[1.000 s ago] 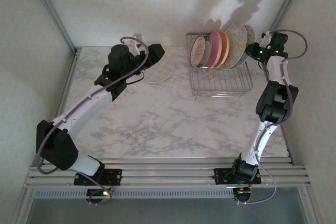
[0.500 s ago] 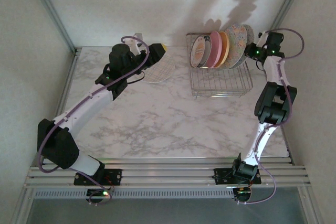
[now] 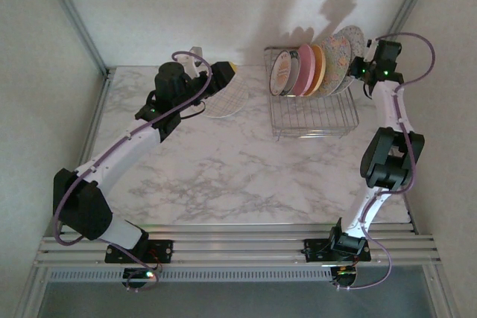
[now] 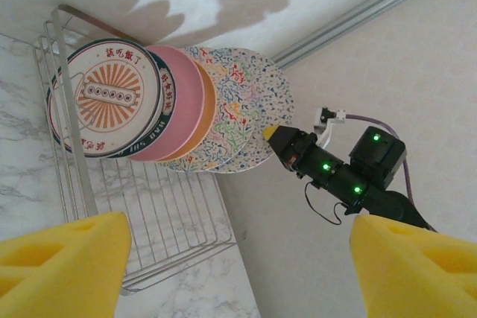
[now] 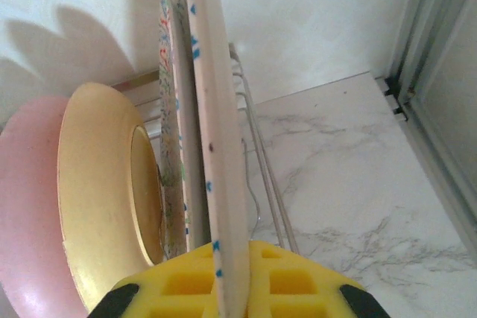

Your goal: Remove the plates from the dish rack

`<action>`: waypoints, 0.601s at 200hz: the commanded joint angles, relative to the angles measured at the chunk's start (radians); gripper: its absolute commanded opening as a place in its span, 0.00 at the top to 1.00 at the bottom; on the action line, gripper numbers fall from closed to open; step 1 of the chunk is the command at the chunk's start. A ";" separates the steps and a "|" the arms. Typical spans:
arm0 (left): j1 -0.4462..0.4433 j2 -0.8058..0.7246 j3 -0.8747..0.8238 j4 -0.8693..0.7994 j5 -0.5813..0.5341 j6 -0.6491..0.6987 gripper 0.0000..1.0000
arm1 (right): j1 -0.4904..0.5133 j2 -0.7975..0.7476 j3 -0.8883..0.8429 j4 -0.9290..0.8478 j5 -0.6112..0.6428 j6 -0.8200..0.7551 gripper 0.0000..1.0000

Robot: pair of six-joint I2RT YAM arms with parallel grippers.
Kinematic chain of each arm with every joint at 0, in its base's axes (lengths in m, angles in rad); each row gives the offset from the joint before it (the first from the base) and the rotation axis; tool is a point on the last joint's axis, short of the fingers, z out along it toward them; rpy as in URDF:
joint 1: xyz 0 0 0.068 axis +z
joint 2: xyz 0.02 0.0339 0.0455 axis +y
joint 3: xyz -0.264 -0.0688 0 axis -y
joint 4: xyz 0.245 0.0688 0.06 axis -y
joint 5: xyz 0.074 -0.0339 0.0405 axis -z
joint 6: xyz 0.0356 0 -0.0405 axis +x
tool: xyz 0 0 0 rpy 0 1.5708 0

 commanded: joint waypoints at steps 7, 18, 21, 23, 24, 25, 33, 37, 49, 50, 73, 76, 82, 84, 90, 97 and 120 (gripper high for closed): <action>-0.007 -0.008 0.030 0.042 0.025 0.003 0.23 | 0.004 -0.083 -0.002 0.064 0.080 -0.024 1.00; -0.007 -0.009 0.030 0.043 0.026 0.003 0.23 | 0.003 -0.096 -0.002 0.057 0.101 -0.030 1.00; -0.007 -0.011 0.030 0.043 0.026 0.002 0.23 | 0.004 -0.100 -0.002 0.055 0.105 -0.032 1.00; -0.007 -0.011 0.030 0.044 0.027 0.002 0.23 | 0.004 -0.103 -0.003 0.054 0.111 -0.032 1.00; -0.007 -0.011 0.030 0.045 0.027 0.002 0.23 | 0.004 -0.104 -0.003 0.054 0.112 -0.033 1.00; -0.007 -0.011 0.030 0.044 0.026 0.002 0.23 | 0.004 -0.106 -0.003 0.054 0.112 -0.034 1.00; -0.007 -0.012 0.030 0.046 0.026 0.003 0.23 | 0.003 -0.119 -0.007 0.052 0.127 -0.037 1.00; -0.007 -0.013 0.030 0.047 0.027 0.003 0.23 | 0.004 -0.126 -0.009 0.049 0.136 -0.037 1.00; -0.007 -0.014 0.032 0.048 0.029 0.002 0.23 | 0.004 -0.148 -0.016 0.049 0.151 -0.044 1.00; -0.008 -0.014 0.031 0.048 0.028 0.002 0.23 | 0.005 -0.149 -0.017 0.049 0.152 -0.044 1.00; -0.009 -0.015 0.029 0.055 0.032 -0.003 0.23 | 0.006 -0.193 -0.022 0.034 0.187 -0.052 1.00; -0.007 -0.014 0.029 0.058 0.033 -0.005 0.23 | 0.005 -0.199 -0.022 0.031 0.194 -0.053 1.00; -0.009 -0.013 0.028 0.060 0.034 -0.008 0.23 | 0.006 -0.213 -0.023 0.025 0.206 -0.055 1.00; -0.009 -0.012 0.027 0.061 0.035 -0.008 0.23 | 0.006 -0.218 -0.024 0.024 0.210 -0.055 1.00; -0.009 -0.011 0.027 0.062 0.038 -0.011 0.23 | 0.007 -0.232 -0.027 0.018 0.220 -0.056 1.00; -0.009 -0.008 0.026 0.065 0.040 -0.015 0.23 | 0.007 -0.251 -0.033 0.013 0.234 -0.055 1.00; -0.010 0.004 0.028 0.080 0.056 -0.033 0.23 | 0.015 -0.322 -0.064 -0.001 0.263 -0.047 1.00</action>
